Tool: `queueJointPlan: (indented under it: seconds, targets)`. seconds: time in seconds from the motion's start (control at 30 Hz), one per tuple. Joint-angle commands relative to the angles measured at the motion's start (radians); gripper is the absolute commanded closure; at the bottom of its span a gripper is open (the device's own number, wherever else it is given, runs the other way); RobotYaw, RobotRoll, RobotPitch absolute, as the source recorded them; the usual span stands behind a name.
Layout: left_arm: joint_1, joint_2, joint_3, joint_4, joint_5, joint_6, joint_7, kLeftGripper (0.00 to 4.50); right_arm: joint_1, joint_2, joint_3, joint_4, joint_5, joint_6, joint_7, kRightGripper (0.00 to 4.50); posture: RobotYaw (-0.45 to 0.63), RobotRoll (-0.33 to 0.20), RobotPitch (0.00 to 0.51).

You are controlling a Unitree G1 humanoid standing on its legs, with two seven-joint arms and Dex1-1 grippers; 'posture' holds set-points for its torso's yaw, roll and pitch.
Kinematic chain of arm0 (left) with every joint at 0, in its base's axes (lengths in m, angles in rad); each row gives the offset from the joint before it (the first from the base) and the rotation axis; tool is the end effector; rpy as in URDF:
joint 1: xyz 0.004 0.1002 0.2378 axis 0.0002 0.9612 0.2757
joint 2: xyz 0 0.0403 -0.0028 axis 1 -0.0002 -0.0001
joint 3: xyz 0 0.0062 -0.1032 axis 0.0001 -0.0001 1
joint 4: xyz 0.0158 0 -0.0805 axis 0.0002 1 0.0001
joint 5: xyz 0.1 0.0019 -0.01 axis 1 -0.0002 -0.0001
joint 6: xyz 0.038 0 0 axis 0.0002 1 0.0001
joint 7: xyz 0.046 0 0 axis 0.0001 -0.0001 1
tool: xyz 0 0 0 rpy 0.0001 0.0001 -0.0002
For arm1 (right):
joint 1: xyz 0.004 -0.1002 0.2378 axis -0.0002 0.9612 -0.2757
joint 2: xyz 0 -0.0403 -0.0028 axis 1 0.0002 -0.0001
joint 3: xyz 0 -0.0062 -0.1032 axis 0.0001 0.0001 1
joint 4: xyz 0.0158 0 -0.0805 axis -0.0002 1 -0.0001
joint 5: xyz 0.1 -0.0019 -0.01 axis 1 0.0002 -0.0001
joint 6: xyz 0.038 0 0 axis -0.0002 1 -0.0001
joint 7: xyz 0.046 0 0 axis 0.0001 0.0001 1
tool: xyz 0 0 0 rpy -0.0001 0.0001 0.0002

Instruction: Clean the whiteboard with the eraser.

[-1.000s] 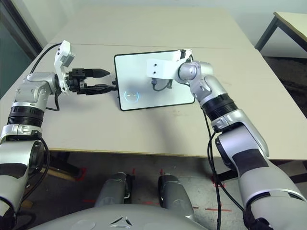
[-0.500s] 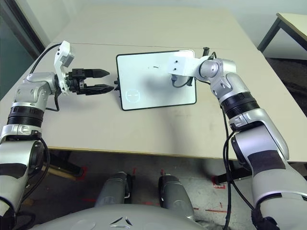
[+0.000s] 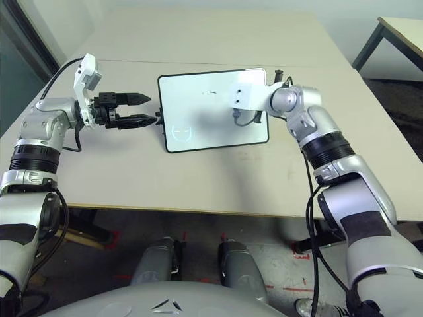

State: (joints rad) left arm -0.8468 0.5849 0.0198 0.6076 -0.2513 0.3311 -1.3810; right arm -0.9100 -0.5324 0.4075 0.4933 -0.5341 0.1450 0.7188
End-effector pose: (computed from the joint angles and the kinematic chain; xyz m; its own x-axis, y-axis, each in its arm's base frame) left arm 0.3323 0.2568 0.1903 0.3604 -0.9075 -0.2156 0.9309 0.3646 0.0218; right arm 0.3405 -0.1696 0.1940 0.8172 0.3275 -0.4742 -0.5360 0.1296 -0.8342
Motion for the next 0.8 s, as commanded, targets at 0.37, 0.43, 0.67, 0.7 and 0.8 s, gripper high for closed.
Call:
queueJointPlan:
  seconds: [0.37, 0.43, 0.67, 0.7, 0.8]
  targets:
    - [-0.013, 0.003, -0.005, 0.012, -0.006, -0.005, 0.009, 0.0, -0.034, 0.096, 0.032, 0.002, -0.012, 0.019, -0.003, 4.27, 0.14, 0.0, 0.068]
    - [-0.013, 0.003, -0.005, 0.012, -0.006, -0.005, 0.009, 0.0, -0.046, 0.112, 0.03, 0.012, -0.014, 0.019, -0.007, 4.27, 0.14, 0.0, 0.068]
    - [-0.012, 0.001, -0.003, 0.011, -0.007, -0.005, 0.013, 0.0, -0.09, 0.153, 0.029, 0.054, -0.016, 0.01, -0.023, 4.27, 0.14, 0.0, 0.067]
    - [-0.011, 0.001, -0.003, 0.01, -0.008, -0.005, 0.013, 0.0, -0.094, 0.157, 0.03, 0.056, -0.015, 0.01, -0.024, 4.27, 0.14, 0.0, 0.067]
    - [-0.011, 0.001, -0.003, 0.011, -0.008, -0.005, 0.015, 0.0, -0.1, 0.169, 0.032, 0.063, -0.015, 0.006, -0.026, 4.27, 0.15, 0.0, 0.066]
